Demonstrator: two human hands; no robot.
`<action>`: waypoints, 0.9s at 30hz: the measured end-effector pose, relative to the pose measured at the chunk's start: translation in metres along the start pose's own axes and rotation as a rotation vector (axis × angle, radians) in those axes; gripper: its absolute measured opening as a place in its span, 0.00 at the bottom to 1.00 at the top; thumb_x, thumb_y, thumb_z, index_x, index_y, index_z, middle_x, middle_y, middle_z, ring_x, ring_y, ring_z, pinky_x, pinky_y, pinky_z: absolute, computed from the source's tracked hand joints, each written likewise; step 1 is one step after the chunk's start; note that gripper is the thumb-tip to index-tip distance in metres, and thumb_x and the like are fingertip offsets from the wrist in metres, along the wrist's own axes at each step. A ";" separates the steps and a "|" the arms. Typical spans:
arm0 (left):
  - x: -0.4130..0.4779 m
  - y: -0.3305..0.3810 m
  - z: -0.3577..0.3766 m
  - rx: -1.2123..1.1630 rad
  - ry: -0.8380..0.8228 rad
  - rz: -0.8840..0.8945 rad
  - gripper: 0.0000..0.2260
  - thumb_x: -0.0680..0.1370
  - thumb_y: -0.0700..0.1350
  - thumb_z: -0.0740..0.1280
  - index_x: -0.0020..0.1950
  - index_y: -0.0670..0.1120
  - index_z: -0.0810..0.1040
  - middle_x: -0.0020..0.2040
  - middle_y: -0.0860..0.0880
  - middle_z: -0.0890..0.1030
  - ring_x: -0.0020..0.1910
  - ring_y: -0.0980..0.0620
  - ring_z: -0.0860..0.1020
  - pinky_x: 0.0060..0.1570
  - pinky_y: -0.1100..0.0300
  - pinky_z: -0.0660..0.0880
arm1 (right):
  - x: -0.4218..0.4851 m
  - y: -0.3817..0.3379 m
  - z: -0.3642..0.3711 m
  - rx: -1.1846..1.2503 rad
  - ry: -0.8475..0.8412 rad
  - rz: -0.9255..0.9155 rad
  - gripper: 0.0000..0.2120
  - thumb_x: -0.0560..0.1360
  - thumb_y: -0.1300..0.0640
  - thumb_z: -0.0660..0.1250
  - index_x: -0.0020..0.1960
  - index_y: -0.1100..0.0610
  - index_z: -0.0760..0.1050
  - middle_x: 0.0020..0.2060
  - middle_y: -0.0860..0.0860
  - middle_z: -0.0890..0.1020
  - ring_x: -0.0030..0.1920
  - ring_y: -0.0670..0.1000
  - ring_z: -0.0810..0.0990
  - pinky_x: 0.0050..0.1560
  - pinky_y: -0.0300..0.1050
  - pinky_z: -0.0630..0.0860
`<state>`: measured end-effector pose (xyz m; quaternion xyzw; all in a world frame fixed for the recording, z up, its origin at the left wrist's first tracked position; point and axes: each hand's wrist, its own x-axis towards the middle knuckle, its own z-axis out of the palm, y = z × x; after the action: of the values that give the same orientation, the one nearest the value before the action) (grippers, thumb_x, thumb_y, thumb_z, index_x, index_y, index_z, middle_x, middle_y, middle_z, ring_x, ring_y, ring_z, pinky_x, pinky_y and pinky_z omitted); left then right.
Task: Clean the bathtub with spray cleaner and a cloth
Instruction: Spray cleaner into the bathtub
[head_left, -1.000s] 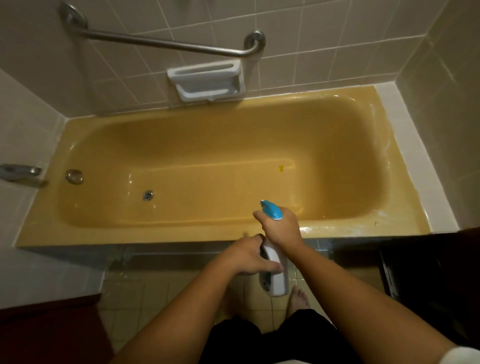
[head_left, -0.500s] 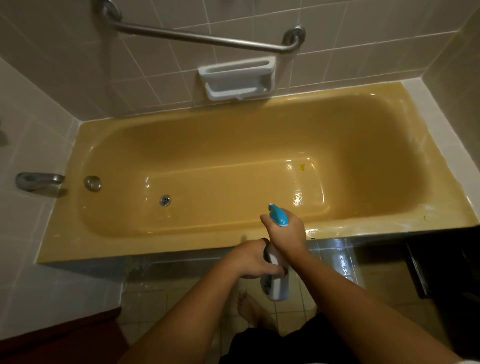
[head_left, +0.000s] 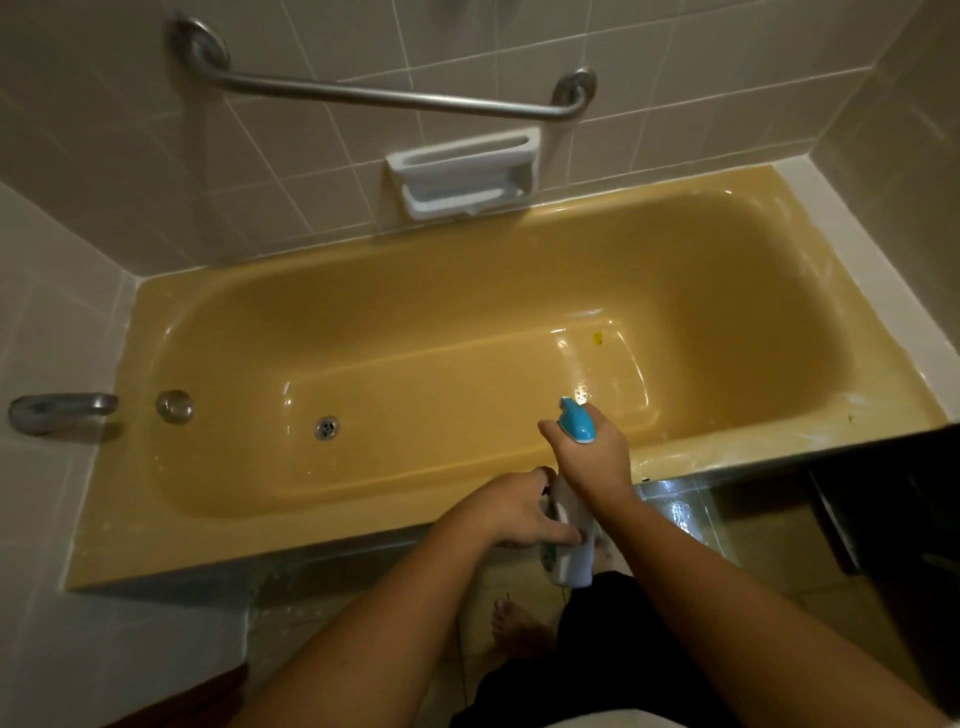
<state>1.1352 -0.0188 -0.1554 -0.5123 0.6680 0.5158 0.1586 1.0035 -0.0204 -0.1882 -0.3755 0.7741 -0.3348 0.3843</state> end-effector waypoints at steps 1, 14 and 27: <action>0.002 0.003 -0.002 0.010 0.003 0.009 0.31 0.71 0.62 0.76 0.68 0.49 0.73 0.63 0.50 0.80 0.58 0.49 0.79 0.61 0.46 0.78 | 0.003 0.000 -0.002 -0.010 0.010 0.003 0.11 0.73 0.49 0.73 0.43 0.57 0.78 0.34 0.55 0.80 0.37 0.56 0.78 0.40 0.51 0.75; 0.050 0.046 -0.036 -0.007 -0.043 0.044 0.28 0.72 0.58 0.77 0.68 0.49 0.75 0.60 0.50 0.82 0.56 0.49 0.81 0.59 0.48 0.79 | 0.064 -0.002 -0.024 -0.001 0.000 0.057 0.12 0.74 0.46 0.73 0.42 0.55 0.78 0.33 0.53 0.81 0.38 0.55 0.81 0.42 0.52 0.77; 0.079 0.033 -0.044 -0.097 0.019 -0.092 0.28 0.70 0.62 0.76 0.65 0.51 0.77 0.59 0.54 0.83 0.55 0.53 0.81 0.58 0.51 0.79 | 0.106 -0.004 -0.001 -0.053 -0.228 -0.040 0.09 0.72 0.49 0.75 0.42 0.55 0.79 0.33 0.51 0.81 0.36 0.52 0.79 0.40 0.52 0.76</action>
<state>1.0881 -0.0993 -0.1778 -0.5543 0.6195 0.5350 0.1510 0.9592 -0.1107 -0.2207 -0.4367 0.7263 -0.2769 0.4530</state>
